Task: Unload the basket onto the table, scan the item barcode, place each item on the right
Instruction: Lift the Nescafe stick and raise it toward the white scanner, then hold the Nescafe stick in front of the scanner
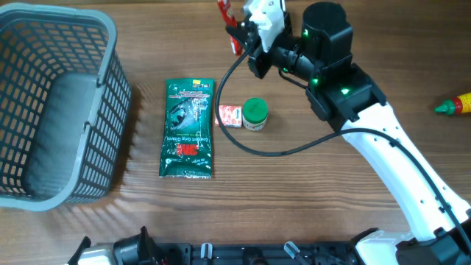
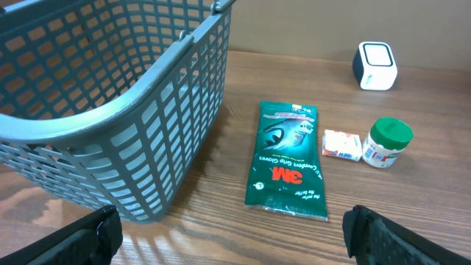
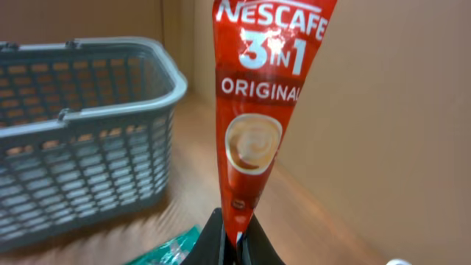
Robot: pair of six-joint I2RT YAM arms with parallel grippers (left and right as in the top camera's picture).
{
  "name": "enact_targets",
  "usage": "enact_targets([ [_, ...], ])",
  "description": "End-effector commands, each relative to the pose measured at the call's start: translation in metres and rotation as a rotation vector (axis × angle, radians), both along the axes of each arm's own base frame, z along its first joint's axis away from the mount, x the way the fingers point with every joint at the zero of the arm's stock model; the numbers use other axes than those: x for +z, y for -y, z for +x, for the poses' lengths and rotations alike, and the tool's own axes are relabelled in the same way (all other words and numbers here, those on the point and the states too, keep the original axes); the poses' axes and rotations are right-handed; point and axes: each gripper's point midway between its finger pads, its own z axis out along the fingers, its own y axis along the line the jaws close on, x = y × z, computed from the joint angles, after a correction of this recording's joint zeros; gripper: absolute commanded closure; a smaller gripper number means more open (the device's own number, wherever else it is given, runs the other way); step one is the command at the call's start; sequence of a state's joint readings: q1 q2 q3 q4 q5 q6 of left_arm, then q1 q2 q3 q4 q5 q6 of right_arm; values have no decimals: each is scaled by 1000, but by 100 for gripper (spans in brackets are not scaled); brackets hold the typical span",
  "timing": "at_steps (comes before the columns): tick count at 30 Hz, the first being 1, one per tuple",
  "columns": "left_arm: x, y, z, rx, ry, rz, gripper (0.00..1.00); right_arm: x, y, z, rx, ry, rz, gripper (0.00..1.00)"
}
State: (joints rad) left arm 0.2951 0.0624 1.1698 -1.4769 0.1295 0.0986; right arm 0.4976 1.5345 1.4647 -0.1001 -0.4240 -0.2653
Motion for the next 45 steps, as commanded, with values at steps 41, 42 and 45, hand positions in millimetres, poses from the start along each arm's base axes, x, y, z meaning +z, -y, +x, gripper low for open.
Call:
enact_targets([
  [41, 1, 2, 0, -7, 9, -4, 0, -5, 29, -142, 988, 993, 42, 96],
  [42, 1, 2, 0, -7, 9, -4, 0, -10, 30, -146, 989, 936, 54, 96],
  [45, 1, 2, 0, -7, 9, -4, 0, -17, 33, -152, 973, 1009, 44, 96],
])
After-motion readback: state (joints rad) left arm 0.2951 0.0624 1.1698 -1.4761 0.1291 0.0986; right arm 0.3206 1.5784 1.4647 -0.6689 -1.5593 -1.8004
